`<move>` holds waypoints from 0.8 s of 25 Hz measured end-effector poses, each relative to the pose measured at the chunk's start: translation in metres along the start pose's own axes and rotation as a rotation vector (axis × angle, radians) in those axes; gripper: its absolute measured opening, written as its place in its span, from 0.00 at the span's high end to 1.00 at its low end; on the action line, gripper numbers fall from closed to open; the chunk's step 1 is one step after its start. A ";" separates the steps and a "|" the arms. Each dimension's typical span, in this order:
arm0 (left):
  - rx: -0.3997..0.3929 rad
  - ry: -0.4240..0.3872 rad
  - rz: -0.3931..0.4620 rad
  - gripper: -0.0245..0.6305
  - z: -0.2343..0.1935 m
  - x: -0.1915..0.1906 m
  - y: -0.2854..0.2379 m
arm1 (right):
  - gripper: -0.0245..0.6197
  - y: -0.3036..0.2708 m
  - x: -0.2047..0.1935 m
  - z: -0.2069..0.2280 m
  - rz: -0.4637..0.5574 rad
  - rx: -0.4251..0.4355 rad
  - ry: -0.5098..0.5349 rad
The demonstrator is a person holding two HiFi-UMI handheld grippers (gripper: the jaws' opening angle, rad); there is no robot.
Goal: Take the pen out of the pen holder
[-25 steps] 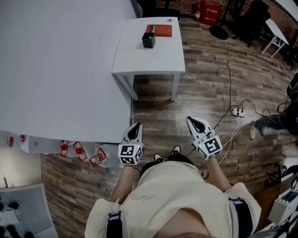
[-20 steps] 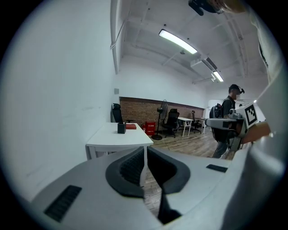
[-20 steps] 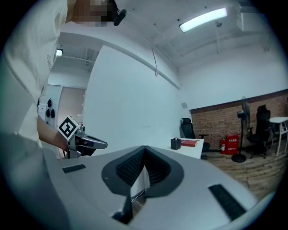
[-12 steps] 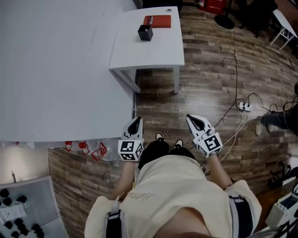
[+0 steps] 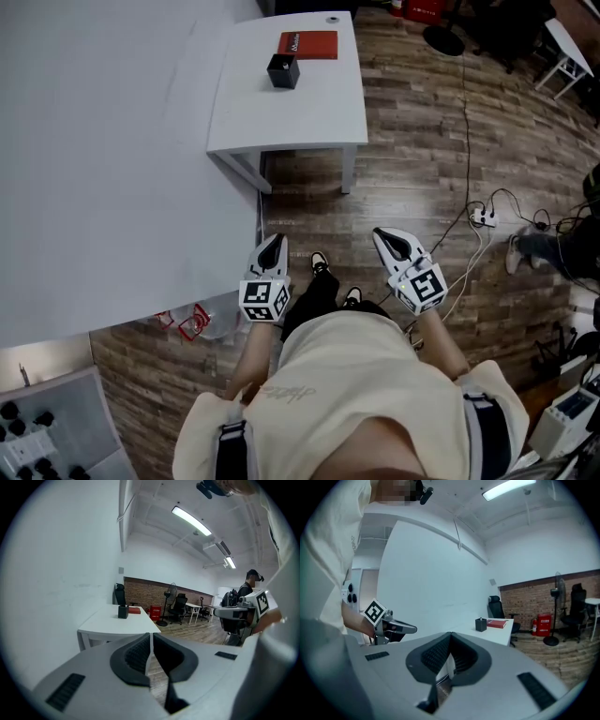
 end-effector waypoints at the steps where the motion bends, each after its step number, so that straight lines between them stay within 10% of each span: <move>1: -0.011 0.003 0.001 0.91 -0.003 0.003 -0.011 | 0.95 -0.006 0.005 0.006 0.006 -0.008 0.000; 20: -0.138 -0.129 0.003 0.91 -0.083 0.037 -0.140 | 0.95 -0.122 0.050 0.061 0.000 -0.091 0.011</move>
Point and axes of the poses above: the fingertips, and each gripper's own axes: y backward along the fingers, z to its right, x out of its top, the point moved 5 cm from there along y, backward along the fingers, and after that the axes turned 10 degrees about x, right-handed, at the moved point
